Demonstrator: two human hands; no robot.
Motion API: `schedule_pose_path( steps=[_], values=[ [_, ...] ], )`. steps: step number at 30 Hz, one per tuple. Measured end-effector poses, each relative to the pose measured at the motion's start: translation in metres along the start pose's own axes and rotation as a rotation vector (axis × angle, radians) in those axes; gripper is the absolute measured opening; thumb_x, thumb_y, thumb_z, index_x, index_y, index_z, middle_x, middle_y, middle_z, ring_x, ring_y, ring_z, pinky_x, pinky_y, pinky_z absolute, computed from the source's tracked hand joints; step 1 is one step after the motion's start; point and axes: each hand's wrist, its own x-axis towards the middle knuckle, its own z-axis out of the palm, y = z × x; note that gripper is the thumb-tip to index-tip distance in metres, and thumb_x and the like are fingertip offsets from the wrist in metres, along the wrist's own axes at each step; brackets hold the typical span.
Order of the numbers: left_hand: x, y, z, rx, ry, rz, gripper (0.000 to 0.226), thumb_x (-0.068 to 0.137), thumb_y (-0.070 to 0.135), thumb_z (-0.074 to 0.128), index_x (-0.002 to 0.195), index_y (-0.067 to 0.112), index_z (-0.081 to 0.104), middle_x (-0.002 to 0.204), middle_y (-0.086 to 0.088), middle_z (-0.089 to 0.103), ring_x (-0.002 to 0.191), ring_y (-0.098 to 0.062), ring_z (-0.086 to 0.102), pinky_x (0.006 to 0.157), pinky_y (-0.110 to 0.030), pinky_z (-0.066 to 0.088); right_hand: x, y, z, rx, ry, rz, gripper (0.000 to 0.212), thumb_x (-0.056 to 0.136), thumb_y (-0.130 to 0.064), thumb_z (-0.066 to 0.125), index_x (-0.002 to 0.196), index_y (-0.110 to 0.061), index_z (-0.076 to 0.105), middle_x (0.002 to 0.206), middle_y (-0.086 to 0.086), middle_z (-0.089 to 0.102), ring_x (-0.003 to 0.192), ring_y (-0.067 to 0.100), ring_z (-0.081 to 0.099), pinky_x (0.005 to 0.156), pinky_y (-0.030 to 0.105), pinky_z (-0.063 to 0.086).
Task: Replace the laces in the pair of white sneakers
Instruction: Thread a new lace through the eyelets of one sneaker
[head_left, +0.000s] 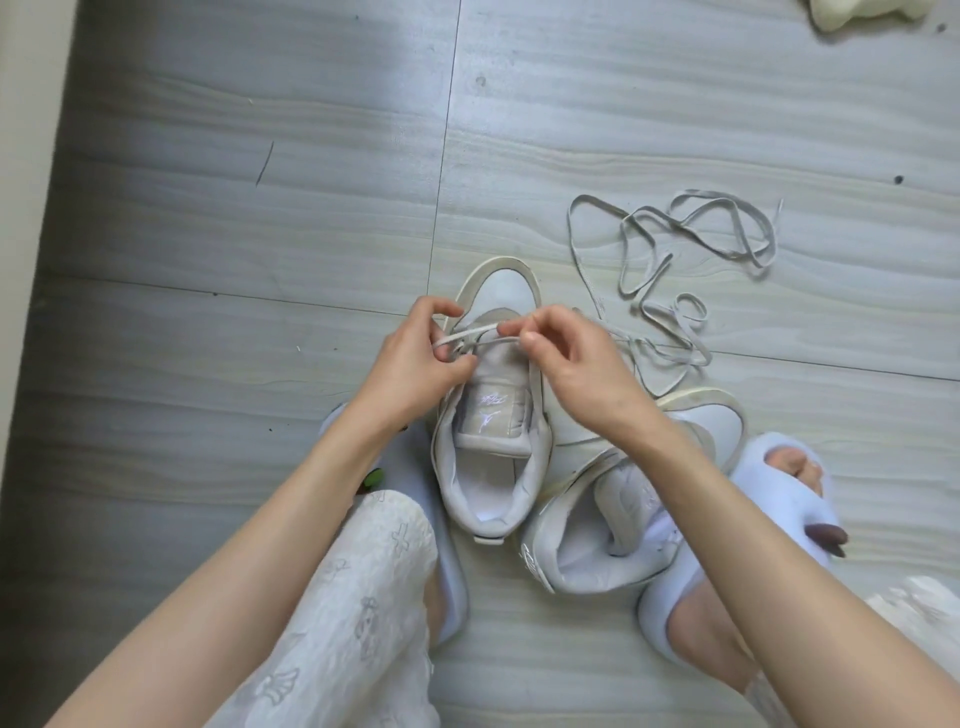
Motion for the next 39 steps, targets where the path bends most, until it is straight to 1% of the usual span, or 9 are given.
schedule_pose_path(
  steps=[5, 9, 13, 19, 23, 28, 32, 35, 39],
  values=[
    [0.006, 0.001, 0.000, -0.009, -0.021, 0.005, 0.039, 0.076, 0.011, 0.067, 0.102, 0.031, 0.046, 0.063, 0.009, 0.038, 0.057, -0.004, 0.041, 0.055, -0.013, 0.033, -0.010, -0.003, -0.014, 0.285, 0.090, 0.072, 0.022, 0.096, -0.003, 0.043, 0.080, -0.015, 0.051, 0.100, 0.031, 0.064, 0.091, 0.033, 0.062, 0.091, 0.039, 0.047],
    [0.005, -0.005, -0.001, -0.082, -0.003, -0.043, 0.038, 0.076, 0.012, 0.068, 0.104, 0.030, 0.049, 0.063, 0.009, 0.038, 0.058, -0.006, 0.041, 0.061, -0.022, 0.035, -0.013, -0.012, -0.035, 0.746, 0.069, 0.048, 0.018, 0.096, -0.004, 0.037, 0.082, -0.009, 0.047, 0.076, 0.007, 0.070, 0.082, 0.022, 0.068, 0.089, 0.034, 0.054],
    [0.003, -0.007, -0.003, -0.084, 0.005, -0.039, 0.034, 0.077, 0.012, 0.068, 0.100, 0.030, 0.051, 0.061, 0.009, 0.035, 0.054, -0.004, 0.037, 0.060, -0.024, 0.032, -0.015, -0.005, -0.068, 1.007, 0.100, 0.129, 0.010, 0.082, -0.009, 0.043, 0.074, -0.013, 0.039, 0.054, -0.004, 0.042, 0.048, 0.010, 0.044, 0.054, 0.022, 0.047],
    [0.003, -0.005, -0.004, -0.045, 0.013, -0.027, 0.033, 0.077, 0.013, 0.069, 0.100, 0.028, 0.051, 0.062, 0.008, 0.036, 0.057, -0.008, 0.038, 0.058, -0.022, 0.032, -0.015, 0.040, -0.099, -0.176, 0.393, 0.142, 0.020, 0.092, -0.007, 0.047, 0.075, -0.017, 0.047, 0.058, -0.007, 0.039, 0.051, 0.007, 0.036, 0.057, 0.027, 0.033],
    [0.004, -0.004, -0.006, -0.027, -0.009, -0.005, 0.031, 0.077, 0.014, 0.072, 0.095, 0.031, 0.052, 0.064, 0.007, 0.039, 0.058, -0.007, 0.040, 0.060, -0.021, 0.034, -0.016, 0.043, -0.099, -0.594, 0.197, 0.154, 0.008, 0.089, -0.022, 0.056, 0.085, -0.016, 0.060, 0.074, 0.001, 0.059, 0.077, 0.022, 0.055, 0.067, 0.027, 0.031],
    [0.009, -0.004, -0.015, -0.084, -0.078, 0.031, 0.011, 0.082, 0.026, 0.069, 0.084, 0.034, 0.061, 0.069, 0.002, 0.051, 0.065, -0.011, 0.047, 0.071, -0.029, 0.041, -0.008, 0.039, -0.080, -0.867, -0.132, 0.257, 0.039, 0.089, -0.050, 0.051, 0.080, -0.020, 0.073, 0.077, 0.005, 0.064, 0.081, 0.020, 0.057, 0.070, 0.028, 0.035],
    [0.013, 0.002, -0.019, 0.006, -0.079, 0.005, 0.008, 0.085, 0.035, 0.066, 0.080, 0.029, 0.064, 0.059, 0.012, 0.050, 0.058, -0.003, 0.046, 0.062, -0.018, 0.038, -0.009, 0.035, -0.070, -0.433, -0.019, 0.167, 0.038, 0.085, -0.038, 0.063, 0.053, -0.017, 0.062, 0.073, -0.006, 0.057, 0.076, 0.006, 0.052, 0.083, 0.030, 0.036],
    [0.012, 0.005, -0.015, 0.088, -0.078, 0.003, 0.018, 0.086, 0.034, 0.064, 0.074, 0.021, 0.065, 0.044, 0.013, 0.043, 0.045, 0.001, 0.041, 0.049, -0.012, 0.029, -0.012, 0.032, -0.064, 0.277, 0.061, 0.197, 0.037, 0.086, -0.026, 0.059, 0.059, -0.001, 0.056, 0.079, -0.008, 0.069, 0.081, 0.004, 0.061, 0.088, 0.028, 0.044],
    [0.011, 0.003, -0.010, 0.026, -0.022, -0.057, 0.020, 0.085, 0.030, 0.064, 0.067, 0.024, 0.060, 0.051, 0.009, 0.040, 0.045, -0.002, 0.037, 0.054, -0.023, 0.030, -0.013, 0.016, -0.049, 1.125, 0.010, 0.358, 0.037, 0.078, -0.027, 0.054, 0.043, -0.014, 0.051, 0.072, 0.009, 0.072, 0.079, 0.021, 0.071, 0.087, 0.036, 0.052]
  ],
)
